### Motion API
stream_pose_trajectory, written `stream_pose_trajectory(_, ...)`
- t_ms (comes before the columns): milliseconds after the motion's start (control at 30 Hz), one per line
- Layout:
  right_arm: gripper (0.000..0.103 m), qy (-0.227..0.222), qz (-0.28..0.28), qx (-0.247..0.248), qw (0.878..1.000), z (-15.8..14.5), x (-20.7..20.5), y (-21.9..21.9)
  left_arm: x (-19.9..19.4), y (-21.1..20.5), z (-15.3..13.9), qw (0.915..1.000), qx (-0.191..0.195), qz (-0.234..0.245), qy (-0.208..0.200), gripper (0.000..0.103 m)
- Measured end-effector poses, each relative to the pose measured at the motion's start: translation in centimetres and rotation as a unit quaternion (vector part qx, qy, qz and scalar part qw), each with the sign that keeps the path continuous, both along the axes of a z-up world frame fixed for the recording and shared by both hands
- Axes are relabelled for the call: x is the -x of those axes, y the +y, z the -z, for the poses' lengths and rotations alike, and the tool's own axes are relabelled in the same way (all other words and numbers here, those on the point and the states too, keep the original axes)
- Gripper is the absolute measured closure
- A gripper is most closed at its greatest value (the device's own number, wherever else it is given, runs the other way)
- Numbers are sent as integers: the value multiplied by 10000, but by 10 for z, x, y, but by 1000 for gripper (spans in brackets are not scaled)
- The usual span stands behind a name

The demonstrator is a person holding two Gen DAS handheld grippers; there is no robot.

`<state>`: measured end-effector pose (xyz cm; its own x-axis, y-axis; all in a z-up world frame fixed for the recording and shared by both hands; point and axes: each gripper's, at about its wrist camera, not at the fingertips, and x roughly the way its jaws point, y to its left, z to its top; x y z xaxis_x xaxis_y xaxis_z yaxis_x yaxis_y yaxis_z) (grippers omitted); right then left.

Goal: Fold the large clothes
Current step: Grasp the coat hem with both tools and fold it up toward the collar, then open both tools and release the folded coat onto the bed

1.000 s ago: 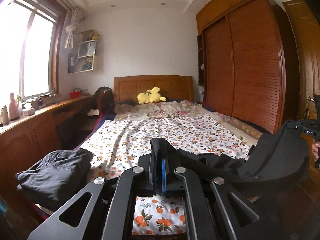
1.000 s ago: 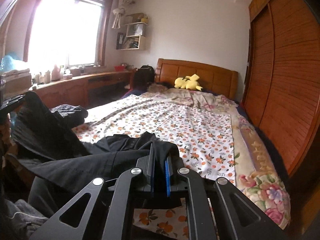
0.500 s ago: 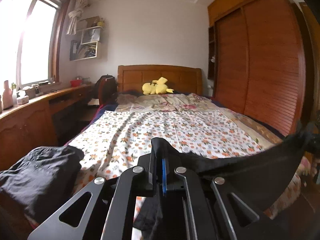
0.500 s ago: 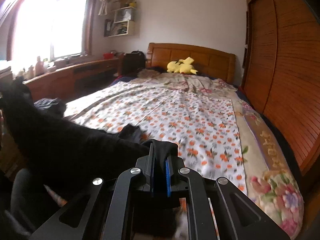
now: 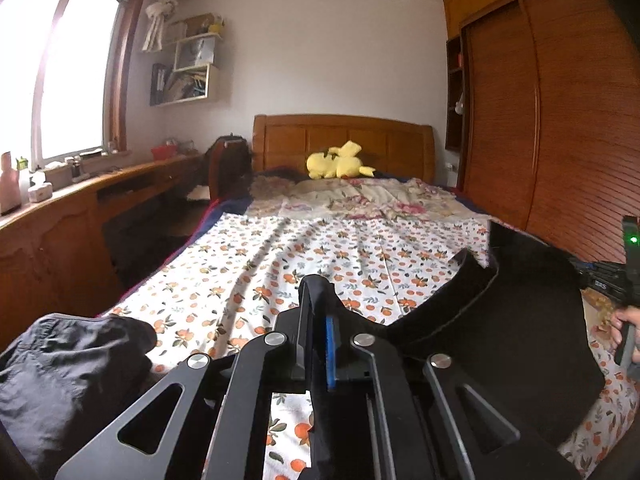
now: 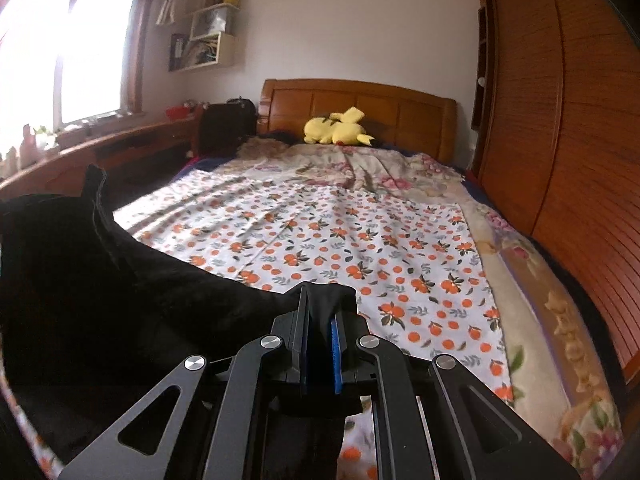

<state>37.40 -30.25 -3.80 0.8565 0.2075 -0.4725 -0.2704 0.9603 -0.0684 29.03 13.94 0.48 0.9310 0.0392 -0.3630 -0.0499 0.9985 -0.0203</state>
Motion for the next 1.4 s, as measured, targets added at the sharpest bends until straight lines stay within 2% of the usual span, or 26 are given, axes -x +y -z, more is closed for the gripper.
stream_pose_trajectory(33, 96, 6, 26, 66, 10000, 5, -8, 5, -6, 0, 6, 10000, -24, -10, 35, 91)
stream_pose_trajectory(67, 96, 31, 56, 122, 9999, 11, -16, 9, -11, 0, 12, 9999, -41, -59, 93, 74)
stream_pose_trajectory(100, 96, 126, 119, 217, 9996, 22, -28, 15, -14, 0, 18, 9998, -47, -135, 124, 61)
stream_pose_trajectory(133, 96, 209, 146, 268, 9993, 28, -34, 18, -16, -1, 27, 9999, -12, -106, 128, 41)
stream_pose_trajectory(200, 93, 519, 147, 332, 9980, 46, -51, 25, -20, -3, 43, 9997, 40, 25, 242, 38)
stream_pose_trajectory(267, 67, 749, 238, 365, 9962, 59, -60, 32, -26, -6, 57, 9992, 29, 108, 381, 38)
stream_pose_trajectory(300, 24, 680, 341, 479, 9959, 60, -58, 34, -28, -8, 64, 9988, 31, 177, 448, 37)
stream_pose_trajectory(333, 18, 508, 372, 590, 9963, 60, -54, 37, -30, -11, 71, 9984, 43, 258, 504, 35)
stream_pose_trajectory(367, 19, 417, 313, 673, 9964, 59, -51, 40, -31, -15, 78, 9978, 34, 348, 564, 35)
stream_pose_trajectory(400, 23, 439, 233, 759, 9959, 58, -48, 45, -32, -20, 86, 9973, 11, 410, 614, 35)
stream_pose_trajectory(500, 23, 480, 24, 838, 9953, 57, -37, 55, -32, -34, 102, 9954, -84, 603, 735, 35)
stream_pose_trajectory(600, 29, 548, -229, 938, 9938, 58, -23, 68, -30, -46, 112, 9937, -103, 778, 794, 33)
stream_pose_trajectory(733, 38, 686, -530, 907, 9921, 57, 0, 79, -23, -57, 119, 9921, -109, 946, 814, 26)
stream_pose_trajectory(900, 41, 832, -685, 866, 9904, 61, 30, 82, -14, -64, 120, 9919, -126, 1007, 766, 8)
stream_pose_trajectory(1133, 49, 1171, -660, 847, 9873, 79, 70, 67, -1, -68, 119, 9917, -63, 1085, 692, 3)
stream_pose_trajectory(1400, 51, 1340, -247, 757, 9878, 87, 91, 34, 13, -74, 121, 9902, -4, 1202, 711, 3)
